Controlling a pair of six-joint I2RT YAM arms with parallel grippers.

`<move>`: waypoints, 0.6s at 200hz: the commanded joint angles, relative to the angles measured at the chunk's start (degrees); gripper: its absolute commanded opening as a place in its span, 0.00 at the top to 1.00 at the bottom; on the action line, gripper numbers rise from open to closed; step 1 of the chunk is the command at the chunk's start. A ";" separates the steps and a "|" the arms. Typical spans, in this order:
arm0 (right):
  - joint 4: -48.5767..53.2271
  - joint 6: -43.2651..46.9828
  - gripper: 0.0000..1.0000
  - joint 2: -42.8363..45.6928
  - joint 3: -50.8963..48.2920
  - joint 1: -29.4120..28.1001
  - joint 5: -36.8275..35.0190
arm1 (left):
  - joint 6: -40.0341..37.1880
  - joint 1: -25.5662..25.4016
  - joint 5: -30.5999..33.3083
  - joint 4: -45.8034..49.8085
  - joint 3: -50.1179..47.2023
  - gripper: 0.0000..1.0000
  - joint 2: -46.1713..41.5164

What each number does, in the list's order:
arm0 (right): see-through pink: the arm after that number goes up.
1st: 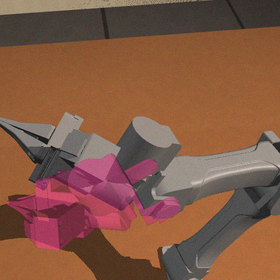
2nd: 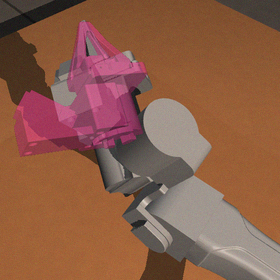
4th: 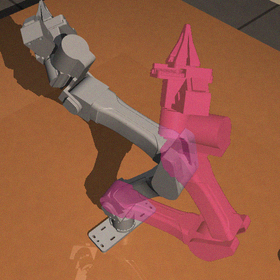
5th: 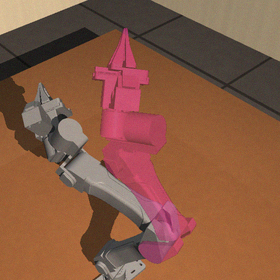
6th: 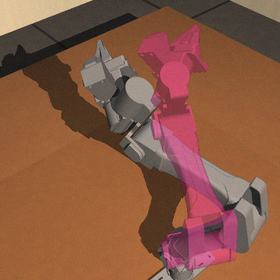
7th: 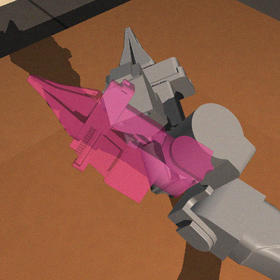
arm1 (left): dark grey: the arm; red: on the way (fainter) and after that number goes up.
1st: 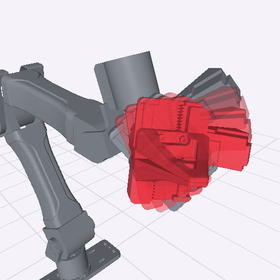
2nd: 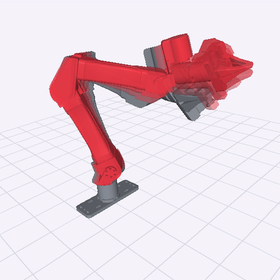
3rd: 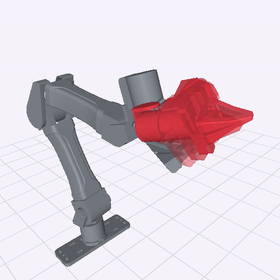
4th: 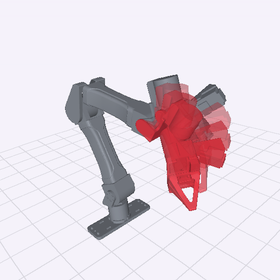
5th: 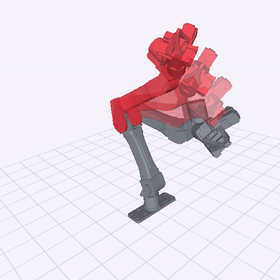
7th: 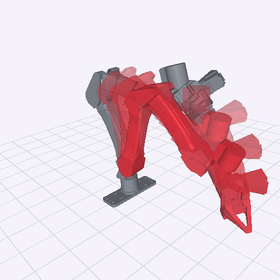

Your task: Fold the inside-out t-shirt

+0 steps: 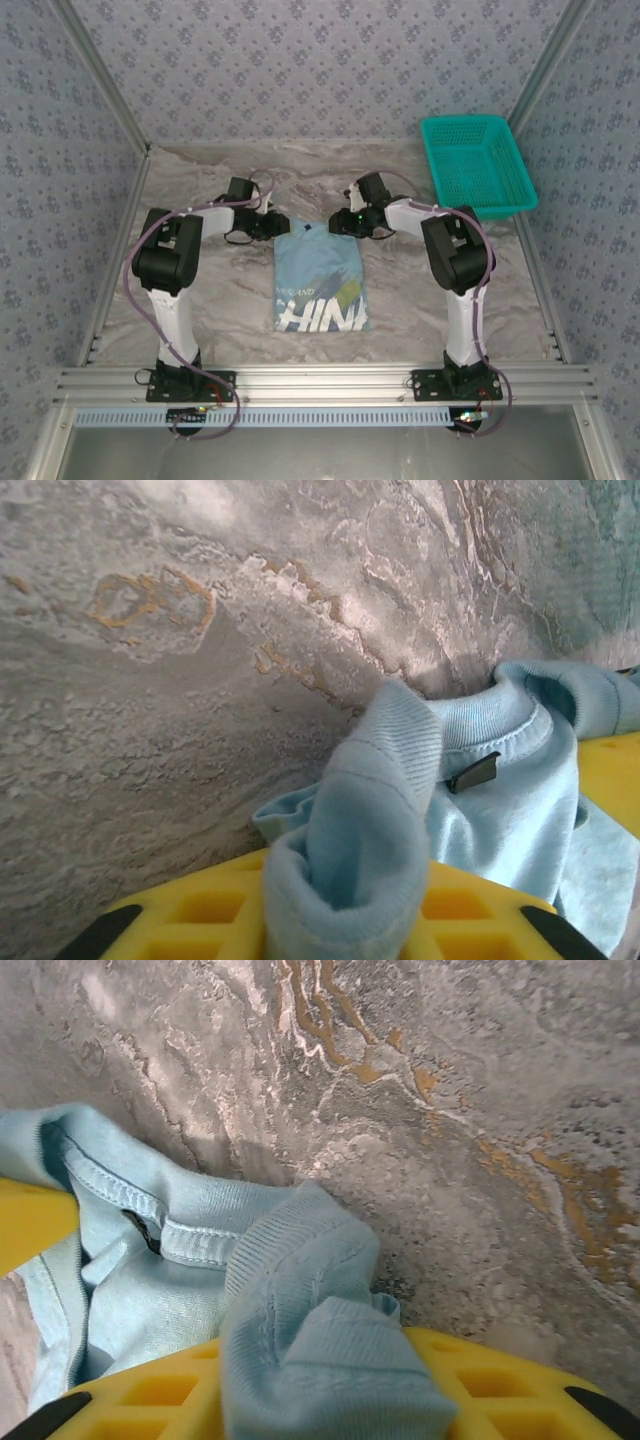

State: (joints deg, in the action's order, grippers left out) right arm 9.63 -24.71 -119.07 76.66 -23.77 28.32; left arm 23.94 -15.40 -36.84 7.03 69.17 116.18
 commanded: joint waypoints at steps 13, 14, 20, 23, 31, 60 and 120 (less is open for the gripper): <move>-2.33 -2.73 0.65 -2.30 0.69 -1.13 5.80 | 0.81 -1.13 -3.41 -0.75 -0.44 0.83 2.04; -2.42 -2.72 0.65 -2.31 0.73 -1.12 5.88 | 0.87 -1.13 -3.46 -0.85 -0.44 0.83 2.03; -2.90 -3.29 0.67 -2.40 0.90 -1.16 6.59 | 1.05 -1.11 -3.50 -1.19 -0.31 0.86 2.01; -3.22 -3.69 0.69 -2.44 0.88 -1.19 7.15 | 1.14 -1.06 -3.52 -1.30 -0.16 0.87 1.96; -4.60 -5.01 0.73 -2.42 0.79 -0.98 8.15 | 1.41 -0.99 -3.74 -1.60 0.21 0.90 1.81; -6.23 -6.05 0.87 -0.28 0.77 0.60 8.60 | 2.41 -0.18 -3.44 -3.27 0.71 1.00 -1.04; -9.35 -6.85 0.99 6.68 6.57 4.64 9.04 | 4.88 2.21 -1.69 -5.78 6.31 1.00 -8.27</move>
State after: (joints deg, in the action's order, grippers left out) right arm 3.51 -30.79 -117.05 77.41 -20.40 35.66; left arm 27.79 -14.06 -38.74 4.40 69.97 112.81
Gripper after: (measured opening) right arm 0.128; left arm 0.055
